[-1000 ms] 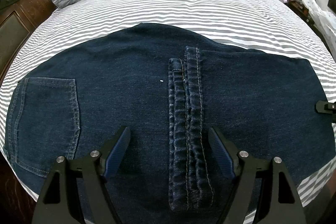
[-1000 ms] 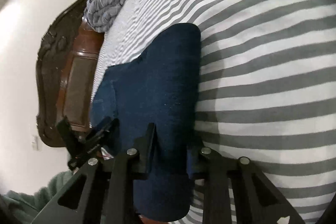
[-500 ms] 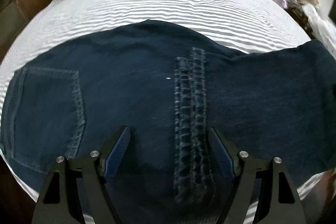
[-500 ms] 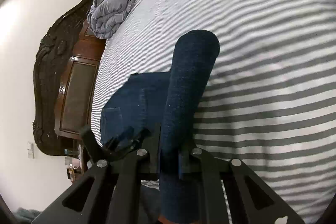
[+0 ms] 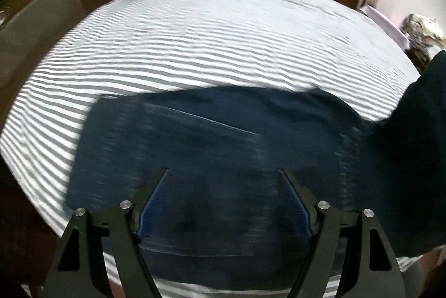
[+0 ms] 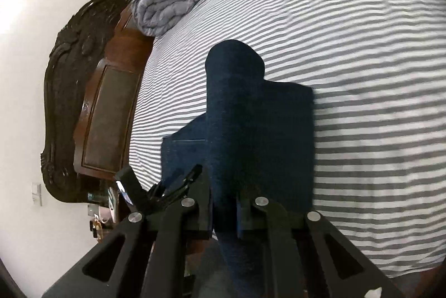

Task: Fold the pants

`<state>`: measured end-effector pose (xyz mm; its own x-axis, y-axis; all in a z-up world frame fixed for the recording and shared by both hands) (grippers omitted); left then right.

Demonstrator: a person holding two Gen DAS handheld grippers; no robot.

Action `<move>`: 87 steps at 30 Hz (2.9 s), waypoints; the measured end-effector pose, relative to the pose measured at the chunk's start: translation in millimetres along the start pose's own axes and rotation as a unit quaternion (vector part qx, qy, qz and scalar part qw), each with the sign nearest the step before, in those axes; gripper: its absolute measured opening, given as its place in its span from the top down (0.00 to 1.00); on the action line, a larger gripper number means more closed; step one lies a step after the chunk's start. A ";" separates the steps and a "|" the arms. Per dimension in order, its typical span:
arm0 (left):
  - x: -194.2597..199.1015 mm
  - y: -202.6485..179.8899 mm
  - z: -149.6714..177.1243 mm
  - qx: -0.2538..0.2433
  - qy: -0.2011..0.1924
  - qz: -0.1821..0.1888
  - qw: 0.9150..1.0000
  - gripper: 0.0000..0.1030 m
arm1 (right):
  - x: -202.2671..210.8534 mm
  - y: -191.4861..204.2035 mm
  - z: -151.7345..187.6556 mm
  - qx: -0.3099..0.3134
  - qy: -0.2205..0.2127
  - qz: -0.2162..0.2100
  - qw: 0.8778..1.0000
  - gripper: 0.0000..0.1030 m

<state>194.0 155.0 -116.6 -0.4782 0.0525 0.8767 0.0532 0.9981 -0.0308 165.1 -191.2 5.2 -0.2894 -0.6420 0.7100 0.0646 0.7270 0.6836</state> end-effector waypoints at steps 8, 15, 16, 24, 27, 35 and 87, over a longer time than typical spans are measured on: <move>6.9 104.8 6.2 0.042 -0.011 -0.032 0.999 0.25 | -90.8 98.4 -13.0 0.022 0.029 -0.040 0.999 0.88; 8.0 178.8 24.6 0.103 -0.017 -0.016 0.994 0.25 | -208.9 165.7 -14.3 0.039 0.061 -0.021 0.997 0.88; 8.9 188.1 27.0 0.110 -0.018 -0.014 0.994 0.25 | -233.5 170.0 -11.6 0.043 0.075 -0.006 0.996 0.88; 14.9 245.4 33.0 0.153 -0.037 -0.020 0.987 0.25 | -313.6 184.2 15.4 0.090 0.119 0.053 0.987 0.87; 16.4 258.3 32.2 0.171 -0.045 -0.020 0.984 0.25 | -309.9 195.9 18.2 0.097 0.122 0.037 0.987 0.87; 20.7 281.6 41.6 0.204 -0.045 -0.017 0.978 0.25 | -354.6 205.5 20.2 0.093 0.122 0.050 0.987 0.59; -27.4 146.1 33.8 0.001 0.000 -0.004 1.000 0.12 | -201.0 -20.5 22.6 0.083 0.093 0.101 0.987 0.38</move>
<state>185.3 300.4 -161.4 -0.4789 0.0436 0.8768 0.0468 0.9986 -0.0241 200.4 -71.5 -155.4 -0.1047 -0.5029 0.8580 -0.0596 0.8643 0.4994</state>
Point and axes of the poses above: each gripper's, at about its wrist camera, not at the fingertips, and x roughly against the way its jaws point, y to its left, z to its underside, the point moved 4 cm from there along -x, roughly the way its jaws point, and after that the axes turned 4 degrees about y, right-handed, at the moved point
